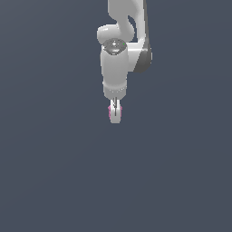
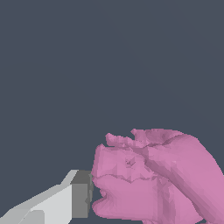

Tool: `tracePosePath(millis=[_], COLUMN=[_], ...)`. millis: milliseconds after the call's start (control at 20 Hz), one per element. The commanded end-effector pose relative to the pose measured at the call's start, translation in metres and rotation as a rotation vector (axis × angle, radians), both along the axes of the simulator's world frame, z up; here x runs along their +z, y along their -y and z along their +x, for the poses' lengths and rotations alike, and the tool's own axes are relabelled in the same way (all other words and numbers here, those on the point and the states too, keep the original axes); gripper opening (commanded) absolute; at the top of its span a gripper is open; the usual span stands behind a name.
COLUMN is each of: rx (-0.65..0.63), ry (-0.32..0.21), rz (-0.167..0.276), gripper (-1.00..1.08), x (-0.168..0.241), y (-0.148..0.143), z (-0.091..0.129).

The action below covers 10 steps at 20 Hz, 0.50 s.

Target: Pick up the object and move it to a goal position.

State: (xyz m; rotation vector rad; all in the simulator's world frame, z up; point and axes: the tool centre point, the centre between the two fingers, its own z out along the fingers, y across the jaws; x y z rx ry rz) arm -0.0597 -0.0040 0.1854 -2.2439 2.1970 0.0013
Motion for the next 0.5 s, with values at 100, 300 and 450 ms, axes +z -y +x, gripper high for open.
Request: tracePosePath(millis=[100, 300, 450], rx=[-0.001, -0.001, -0.001], ry=[0.000, 0.000, 0.000], rz=[-0.003, -0.004, -0.004], gripper=[-1.00, -1.00, -1.00], x=[0.045, 0.079, 0.102], y=[-0.016, -0.029, -0.038], z=[-0.012, -0.021, -0.026])
